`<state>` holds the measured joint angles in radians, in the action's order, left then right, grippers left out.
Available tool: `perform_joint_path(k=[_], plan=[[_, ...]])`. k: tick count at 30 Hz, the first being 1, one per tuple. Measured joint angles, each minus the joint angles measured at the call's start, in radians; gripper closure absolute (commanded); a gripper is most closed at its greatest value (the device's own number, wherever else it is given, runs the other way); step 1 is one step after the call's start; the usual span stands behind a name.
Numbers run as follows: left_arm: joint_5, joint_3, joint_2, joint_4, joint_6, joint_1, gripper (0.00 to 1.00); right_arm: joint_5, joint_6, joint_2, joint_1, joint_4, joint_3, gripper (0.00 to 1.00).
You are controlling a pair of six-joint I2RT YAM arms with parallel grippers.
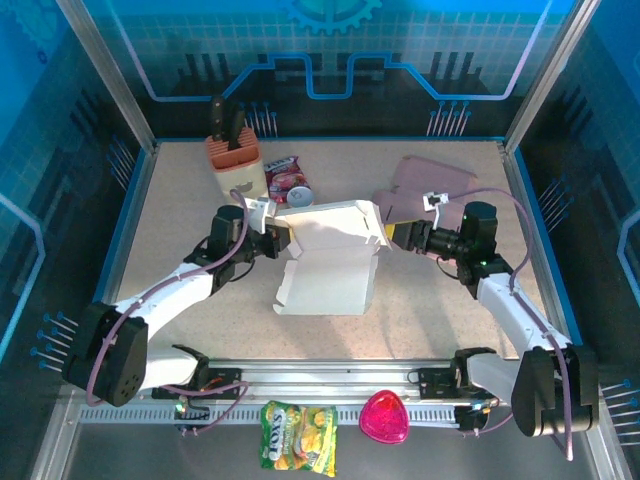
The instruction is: Fold the paper box
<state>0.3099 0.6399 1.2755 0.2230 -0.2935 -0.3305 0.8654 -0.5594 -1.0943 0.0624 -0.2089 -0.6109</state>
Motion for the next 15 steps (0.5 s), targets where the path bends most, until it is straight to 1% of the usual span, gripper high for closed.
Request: perform_joint_path(k=[9, 15], plan=[[0.025, 0.003, 0.002, -0.046, -0.016, 0.001, 1.00, 0.054, 0.003, -0.001, 0.002, -0.059, -0.004, 0.43], [0.029, 0.032, 0.016, -0.070, -0.020, 0.002, 1.00, 0.059, 0.026, -0.001, 0.021, -0.061, -0.009, 0.44]])
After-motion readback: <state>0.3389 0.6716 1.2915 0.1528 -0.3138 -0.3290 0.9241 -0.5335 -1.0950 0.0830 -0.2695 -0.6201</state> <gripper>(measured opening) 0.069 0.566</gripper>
